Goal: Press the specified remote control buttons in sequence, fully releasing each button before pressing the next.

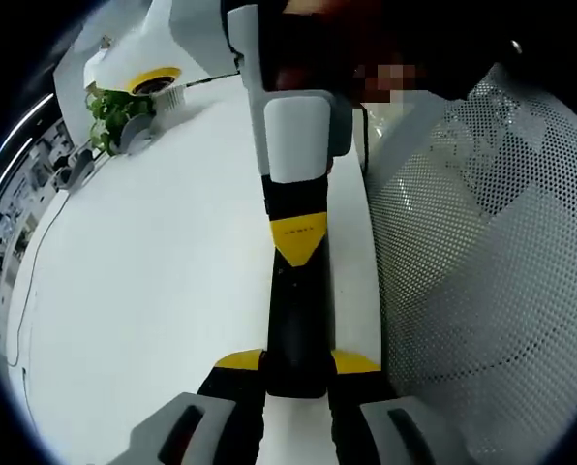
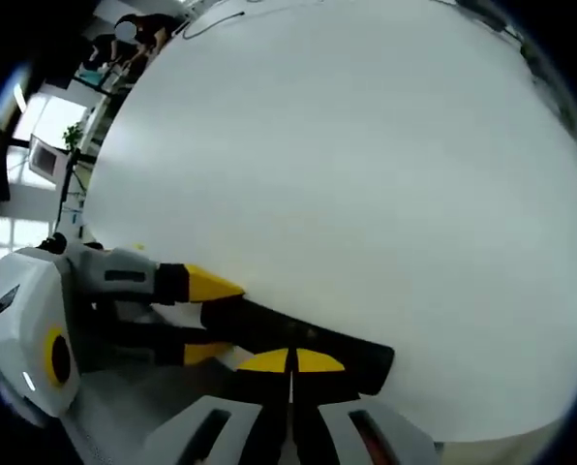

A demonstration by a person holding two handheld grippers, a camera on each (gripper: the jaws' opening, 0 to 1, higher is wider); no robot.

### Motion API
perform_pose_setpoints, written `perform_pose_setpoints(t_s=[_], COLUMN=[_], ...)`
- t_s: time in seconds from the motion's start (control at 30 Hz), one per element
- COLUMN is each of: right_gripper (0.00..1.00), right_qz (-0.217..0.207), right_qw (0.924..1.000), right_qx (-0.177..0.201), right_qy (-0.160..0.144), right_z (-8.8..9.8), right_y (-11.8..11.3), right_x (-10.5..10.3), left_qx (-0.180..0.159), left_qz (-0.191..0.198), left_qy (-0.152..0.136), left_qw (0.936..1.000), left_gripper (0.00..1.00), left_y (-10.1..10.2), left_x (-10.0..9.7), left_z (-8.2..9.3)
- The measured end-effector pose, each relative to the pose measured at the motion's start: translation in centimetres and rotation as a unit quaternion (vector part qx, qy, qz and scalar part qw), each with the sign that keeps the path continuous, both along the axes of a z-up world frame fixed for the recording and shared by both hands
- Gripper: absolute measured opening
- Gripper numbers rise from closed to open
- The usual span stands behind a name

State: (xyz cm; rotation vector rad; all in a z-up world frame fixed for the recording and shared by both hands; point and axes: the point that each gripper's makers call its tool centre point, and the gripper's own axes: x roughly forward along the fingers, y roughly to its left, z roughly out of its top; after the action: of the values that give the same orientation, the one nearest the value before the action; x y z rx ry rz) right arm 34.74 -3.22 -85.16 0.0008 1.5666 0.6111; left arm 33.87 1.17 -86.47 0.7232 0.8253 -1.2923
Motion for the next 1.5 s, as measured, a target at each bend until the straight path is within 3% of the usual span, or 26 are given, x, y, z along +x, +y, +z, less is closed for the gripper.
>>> perform_pose_setpoints(t_s=[0.2,0.63,0.77,0.9,0.97,1.5], right_gripper=[0.0,0.0,0.0,0.0,0.0,0.0], right_qz=[0.005,-0.003,-0.062,-0.06,-0.103,-0.081], right_qw=[0.9999,0.998,0.9949,0.9914,0.9888,0.9939], right_qx=[-0.008,-0.016,0.015,0.041,0.047,0.028], right_qy=[-0.004,-0.061,-0.078,-0.11,-0.097,-0.069], right_z=[-0.7,-0.4,-0.4,-0.2,-0.3,-0.5], right_y=[0.6,0.3,0.3,0.3,0.3,-0.3], right_x=[-0.4,-0.3,-0.1,-0.2,-0.3,-1.0], left_qx=[0.0,0.004,-0.002,0.001,-0.001,-0.001], left_qz=[0.001,-0.005,-0.01,-0.006,-0.007,-0.005], left_qy=[0.0,-0.001,-0.002,-0.003,-0.007,-0.004], left_qw=[1.0,1.0,0.9999,1.0,0.9999,1.0], left_gripper=[0.25,0.25,0.24,0.24,0.24,0.24], left_y=[0.0,-0.1,-0.1,-0.1,-0.1,-0.2], left_x=[0.0,0.0,-0.1,-0.1,-0.1,-0.1], left_z=[0.0,0.0,0.1,0.1,0.1,0.1])
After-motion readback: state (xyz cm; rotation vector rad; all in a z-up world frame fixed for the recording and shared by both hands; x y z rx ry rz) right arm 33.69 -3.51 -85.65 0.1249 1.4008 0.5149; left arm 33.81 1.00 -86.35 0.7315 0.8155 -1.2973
